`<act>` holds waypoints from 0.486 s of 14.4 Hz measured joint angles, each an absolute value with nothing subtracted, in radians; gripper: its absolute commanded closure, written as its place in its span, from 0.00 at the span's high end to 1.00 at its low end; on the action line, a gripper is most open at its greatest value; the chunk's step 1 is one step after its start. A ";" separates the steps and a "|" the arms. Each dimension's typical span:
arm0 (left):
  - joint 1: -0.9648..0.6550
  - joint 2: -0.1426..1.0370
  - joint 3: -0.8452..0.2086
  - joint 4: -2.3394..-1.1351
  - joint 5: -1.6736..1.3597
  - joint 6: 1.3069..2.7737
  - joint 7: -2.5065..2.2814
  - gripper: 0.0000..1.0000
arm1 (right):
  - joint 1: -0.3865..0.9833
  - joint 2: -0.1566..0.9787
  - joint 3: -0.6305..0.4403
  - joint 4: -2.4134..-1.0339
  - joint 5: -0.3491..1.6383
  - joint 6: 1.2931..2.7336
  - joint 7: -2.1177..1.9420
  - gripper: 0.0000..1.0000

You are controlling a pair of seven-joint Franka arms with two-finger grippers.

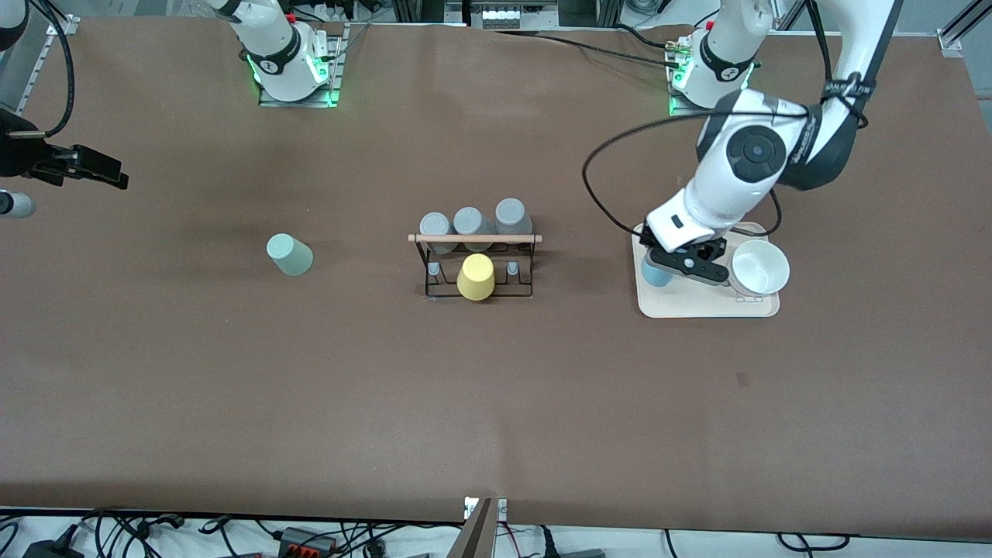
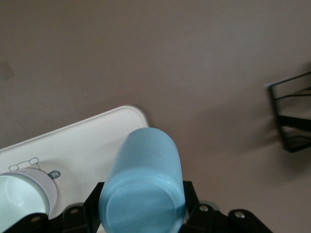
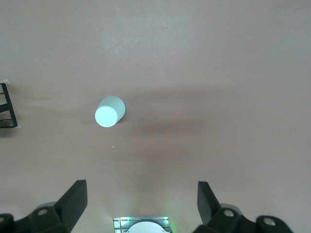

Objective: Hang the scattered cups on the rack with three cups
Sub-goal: 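Lift the blue cup with the left gripper and carry it to the rack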

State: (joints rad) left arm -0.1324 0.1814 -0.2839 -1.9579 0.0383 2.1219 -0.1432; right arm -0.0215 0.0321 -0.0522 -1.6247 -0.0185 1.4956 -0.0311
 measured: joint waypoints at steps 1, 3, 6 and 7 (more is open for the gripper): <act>-0.144 0.192 -0.306 -1.883 0.038 2.071 -0.192 0.25 | -0.021 0.032 -0.052 -1.625 -0.018 1.499 -0.031 1.00; -0.197 0.247 -0.333 -1.736 0.038 2.011 -0.337 0.25 | -0.022 0.034 -0.053 -1.628 -0.018 1.515 -0.031 1.00; -0.317 0.383 -0.340 -1.571 0.039 2.003 -0.582 0.24 | -0.025 0.058 -0.054 -1.637 -0.018 1.543 -0.031 1.00; -0.351 0.430 -0.339 -1.523 0.039 2.004 -0.643 0.24 | -0.024 0.073 -0.054 -1.639 -0.018 1.548 -0.031 1.00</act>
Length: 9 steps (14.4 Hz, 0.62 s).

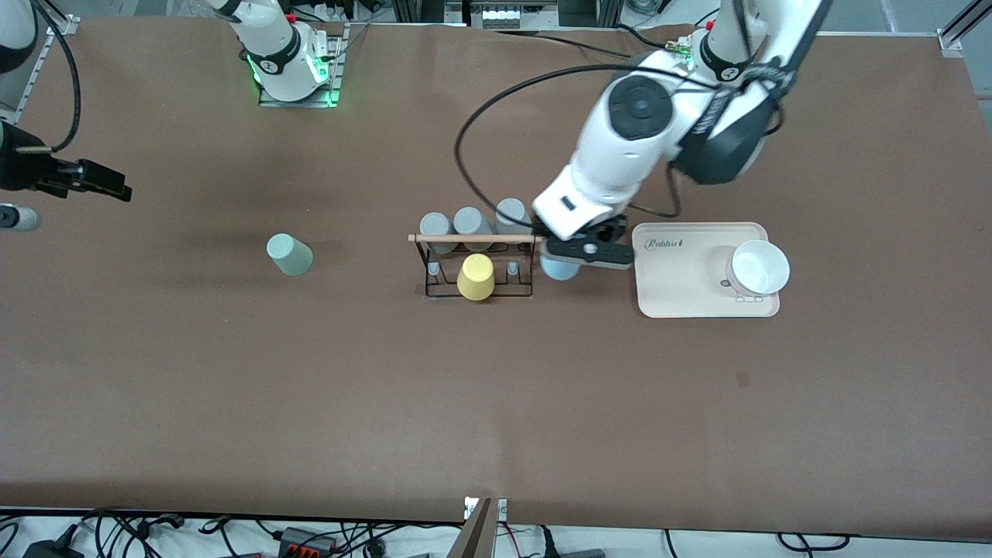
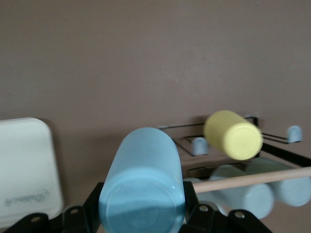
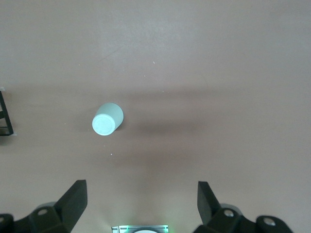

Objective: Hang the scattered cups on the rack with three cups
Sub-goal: 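Hang blue cup with the left gripper while the right gripper reaches teal cup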

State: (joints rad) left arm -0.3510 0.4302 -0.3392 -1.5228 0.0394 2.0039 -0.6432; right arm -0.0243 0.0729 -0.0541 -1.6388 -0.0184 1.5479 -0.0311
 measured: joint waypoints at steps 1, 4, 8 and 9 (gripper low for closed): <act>-0.376 0.473 -0.339 -1.479 0.040 2.004 -0.687 0.24 | -0.024 0.089 -0.054 -1.641 -0.018 1.557 -0.031 1.00; -0.398 0.552 -0.338 -1.404 0.088 2.005 -0.715 0.24 | -0.021 0.133 -0.050 -1.676 -0.016 1.636 -0.031 1.00; -0.414 0.588 -0.339 -1.390 0.149 2.004 -0.736 0.24 | 0.027 0.138 -0.043 -1.870 -0.013 1.863 -0.031 1.00; -0.416 0.589 -0.339 -1.389 0.149 2.004 -0.737 0.24 | 0.044 0.135 -0.042 -1.914 -0.013 1.906 -0.031 1.00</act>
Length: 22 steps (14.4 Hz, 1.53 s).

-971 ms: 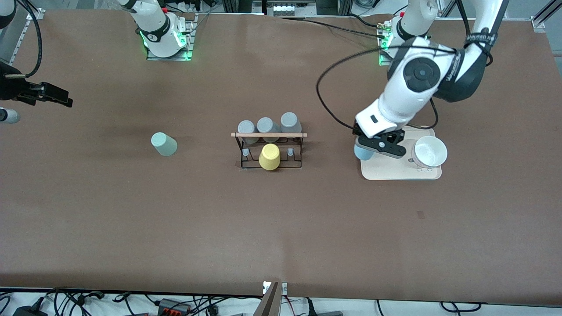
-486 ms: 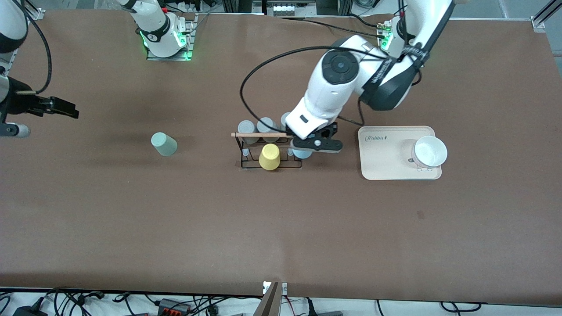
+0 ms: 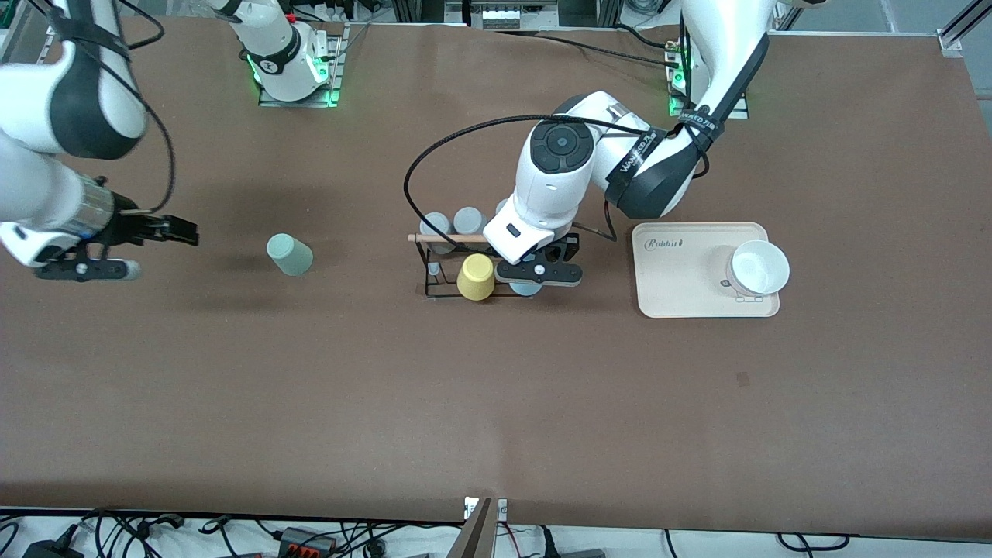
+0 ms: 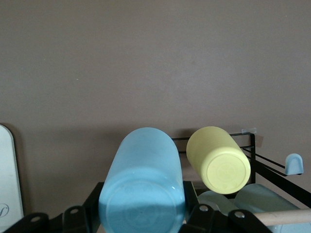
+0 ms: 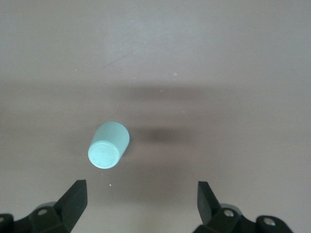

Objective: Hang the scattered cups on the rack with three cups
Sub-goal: 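Hang blue cup with the left gripper while the right gripper reaches teal cup, then close the right gripper around the mint-teal cup and lift it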

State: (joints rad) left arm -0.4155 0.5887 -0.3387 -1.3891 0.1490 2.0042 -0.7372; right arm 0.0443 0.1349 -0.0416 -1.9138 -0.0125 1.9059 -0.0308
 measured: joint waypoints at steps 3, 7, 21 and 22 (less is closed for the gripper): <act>-0.422 0.594 -0.339 -1.389 0.149 2.001 -0.737 0.24 | 0.089 0.126 -0.040 -2.044 -0.012 2.086 -0.026 1.00; -0.434 0.626 -0.339 -1.388 0.149 2.001 -0.739 0.24 | 0.117 0.126 -0.040 -2.177 -0.012 2.298 -0.026 1.00; -0.460 0.692 -0.339 -1.388 0.157 2.077 -0.739 0.25 | 0.151 0.210 -0.036 -2.295 -0.012 2.503 -0.026 1.00; -0.460 0.692 -0.338 -1.387 0.157 2.078 -0.739 0.25 | 0.153 0.215 -0.035 -2.295 -0.012 2.503 -0.023 1.00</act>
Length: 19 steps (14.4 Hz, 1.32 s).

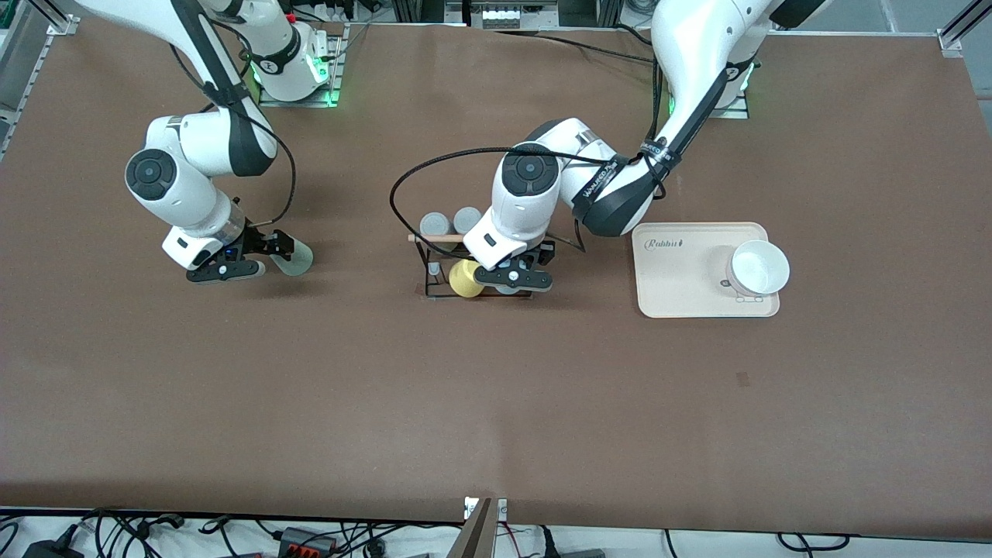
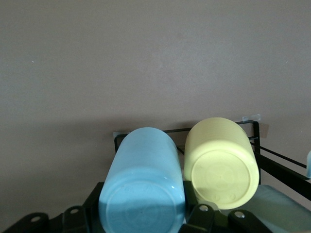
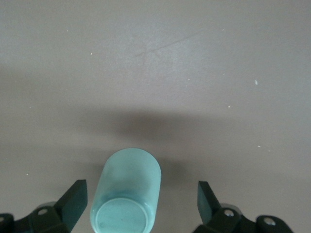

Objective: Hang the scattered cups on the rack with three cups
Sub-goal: 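Close the right gripper around the mint-teal cup and lift it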

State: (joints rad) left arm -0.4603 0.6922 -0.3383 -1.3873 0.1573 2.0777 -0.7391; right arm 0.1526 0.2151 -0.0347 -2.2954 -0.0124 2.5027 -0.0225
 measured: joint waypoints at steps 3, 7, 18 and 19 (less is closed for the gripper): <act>-0.458 0.692 -0.336 -1.387 0.158 2.078 -0.739 0.24 | 0.167 0.231 -0.033 -2.296 -0.012 2.503 0.029 1.00; -0.446 0.692 -0.329 -1.375 0.158 2.039 -0.738 0.24 | 0.188 0.258 -0.030 -2.301 -0.012 2.503 0.059 1.00; -0.470 0.721 -0.330 -1.374 0.158 2.029 -0.738 0.25 | 0.188 0.270 -0.030 -2.344 -0.012 2.503 0.061 0.80; -0.470 0.722 -0.330 -1.374 0.158 2.032 -0.738 0.26 | 0.188 0.270 -0.030 -2.344 -0.012 2.503 0.061 0.64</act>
State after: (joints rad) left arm -0.4697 0.7221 -0.3302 -1.3742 0.1584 2.0318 -0.7384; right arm 0.1883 0.2702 -0.0302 -2.3442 -0.0124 2.5028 0.0610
